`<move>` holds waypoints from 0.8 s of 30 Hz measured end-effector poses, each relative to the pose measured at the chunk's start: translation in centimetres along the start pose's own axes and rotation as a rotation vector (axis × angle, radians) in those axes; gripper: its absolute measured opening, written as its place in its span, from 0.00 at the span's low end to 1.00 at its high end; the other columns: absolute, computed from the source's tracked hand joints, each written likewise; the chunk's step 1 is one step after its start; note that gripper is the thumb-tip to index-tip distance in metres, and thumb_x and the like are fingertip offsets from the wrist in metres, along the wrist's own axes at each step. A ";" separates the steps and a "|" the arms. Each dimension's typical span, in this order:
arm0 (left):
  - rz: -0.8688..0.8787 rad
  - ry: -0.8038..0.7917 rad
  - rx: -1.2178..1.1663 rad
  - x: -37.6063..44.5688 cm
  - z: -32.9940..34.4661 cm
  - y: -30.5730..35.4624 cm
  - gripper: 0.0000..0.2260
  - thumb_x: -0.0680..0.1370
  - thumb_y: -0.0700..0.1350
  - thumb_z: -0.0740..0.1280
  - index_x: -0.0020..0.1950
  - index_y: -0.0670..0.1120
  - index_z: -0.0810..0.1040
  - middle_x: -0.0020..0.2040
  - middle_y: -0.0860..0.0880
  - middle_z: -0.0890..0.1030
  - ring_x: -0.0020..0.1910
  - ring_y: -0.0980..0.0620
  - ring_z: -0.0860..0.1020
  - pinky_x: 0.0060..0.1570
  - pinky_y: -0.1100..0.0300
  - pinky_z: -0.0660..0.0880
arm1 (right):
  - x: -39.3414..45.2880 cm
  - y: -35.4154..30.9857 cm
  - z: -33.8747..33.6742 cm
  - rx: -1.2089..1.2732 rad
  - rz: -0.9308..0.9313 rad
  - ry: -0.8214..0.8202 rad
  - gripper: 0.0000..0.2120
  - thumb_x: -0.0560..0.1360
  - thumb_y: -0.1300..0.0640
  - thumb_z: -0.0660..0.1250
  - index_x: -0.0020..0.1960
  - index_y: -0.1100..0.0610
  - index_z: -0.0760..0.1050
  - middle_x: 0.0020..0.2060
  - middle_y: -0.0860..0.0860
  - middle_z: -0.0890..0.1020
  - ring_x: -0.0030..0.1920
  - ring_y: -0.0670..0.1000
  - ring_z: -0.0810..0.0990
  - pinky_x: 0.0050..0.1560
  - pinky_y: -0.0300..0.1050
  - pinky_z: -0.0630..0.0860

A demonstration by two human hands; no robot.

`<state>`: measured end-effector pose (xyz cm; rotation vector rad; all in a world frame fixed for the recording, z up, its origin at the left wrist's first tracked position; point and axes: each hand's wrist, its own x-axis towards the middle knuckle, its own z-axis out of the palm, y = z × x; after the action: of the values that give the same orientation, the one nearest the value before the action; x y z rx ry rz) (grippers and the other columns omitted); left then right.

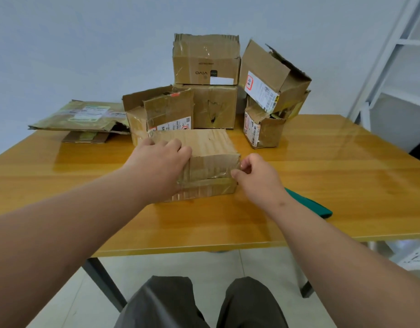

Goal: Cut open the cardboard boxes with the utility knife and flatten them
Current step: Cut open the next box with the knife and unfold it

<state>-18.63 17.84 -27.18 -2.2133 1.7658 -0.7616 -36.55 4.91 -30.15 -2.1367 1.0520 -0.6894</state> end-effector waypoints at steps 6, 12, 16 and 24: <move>-0.028 0.044 -0.007 -0.1 0.7 -0.1 0.34 0.66 0.69 0.69 0.62 0.53 0.60 0.57 0.51 0.75 0.52 0.48 0.78 0.53 0.50 0.73 | 0.2 -0.8 -0.5 0.289 0.142 -0.052 0.09 0.78 0.55 0.68 0.40 0.52 0.70 0.42 0.52 0.78 0.43 0.52 0.74 0.41 0.47 0.71; -0.077 0.011 -0.057 -0.3 0.4 -0.7 0.33 0.65 0.71 0.69 0.55 0.53 0.57 0.50 0.53 0.75 0.46 0.50 0.78 0.54 0.50 0.73 | 0.5 -2.0 -0.7 0.283 0.146 -0.046 0.07 0.78 0.55 0.66 0.42 0.52 0.71 0.47 0.54 0.80 0.48 0.54 0.77 0.50 0.54 0.75; -0.083 -0.015 -0.110 0.0 0.0 0.0 0.30 0.66 0.72 0.66 0.52 0.54 0.58 0.44 0.56 0.74 0.43 0.52 0.77 0.55 0.51 0.71 | 0.7 -2.2 -1.2 0.368 0.188 -0.073 0.05 0.80 0.54 0.62 0.46 0.53 0.71 0.51 0.56 0.81 0.53 0.57 0.80 0.46 0.52 0.72; -0.056 -0.368 -0.528 2.2 -4.5 -2.4 0.18 0.73 0.67 0.64 0.48 0.53 0.76 0.42 0.53 0.78 0.40 0.55 0.76 0.36 0.61 0.73 | 0.4 -0.9 -3.6 0.686 0.302 0.001 0.08 0.76 0.63 0.60 0.44 0.55 0.77 0.37 0.49 0.86 0.43 0.47 0.82 0.42 0.46 0.69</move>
<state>-18.52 17.01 -21.68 -2.5109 1.8640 0.1363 -38.34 3.85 -27.04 -1.3601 0.9350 -0.7643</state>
